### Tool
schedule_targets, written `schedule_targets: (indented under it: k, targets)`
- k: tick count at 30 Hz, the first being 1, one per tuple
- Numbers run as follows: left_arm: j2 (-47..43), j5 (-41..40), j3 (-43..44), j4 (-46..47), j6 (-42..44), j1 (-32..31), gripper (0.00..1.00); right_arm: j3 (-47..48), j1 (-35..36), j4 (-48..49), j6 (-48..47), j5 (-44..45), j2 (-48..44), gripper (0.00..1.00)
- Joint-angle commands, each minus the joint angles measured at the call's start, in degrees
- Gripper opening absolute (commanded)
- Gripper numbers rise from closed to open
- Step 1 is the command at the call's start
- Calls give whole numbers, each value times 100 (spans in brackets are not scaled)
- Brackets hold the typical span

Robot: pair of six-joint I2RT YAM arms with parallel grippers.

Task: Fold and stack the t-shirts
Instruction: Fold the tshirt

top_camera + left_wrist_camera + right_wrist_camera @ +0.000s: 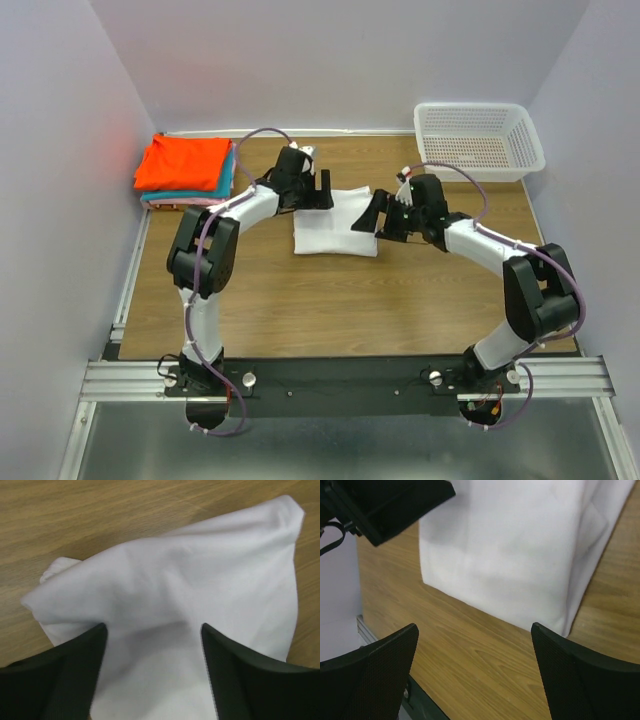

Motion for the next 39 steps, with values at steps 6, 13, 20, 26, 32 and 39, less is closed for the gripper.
schedule_targets:
  k: [6, 13, 20, 26, 32, 39]
  targets:
    - [-1350, -171, 37, 6, 105, -29, 98, 1185, 8, -228, -463, 271, 95, 100]
    - [-727, -294, 713, -319, 176, 6, 98, 2713, 8, -210, -323, 490, 1350, 100]
    - [-129, -242, 1013, -390, 211, 41, 98, 3401, -97, -210, -77, 482, 2563, 100]
    - [337, 30, 812, -198, 149, 50, 98, 3437, -317, -228, 12, 245, 3330, 100]
    - [294, 154, -198, 216, -62, -29, 98, 3007, -308, -228, -76, -177, 3682, 100]
    - [-574, -75, -1710, 681, -439, -108, 98, 1971, -308, -201, -392, -124, 3235, 100]
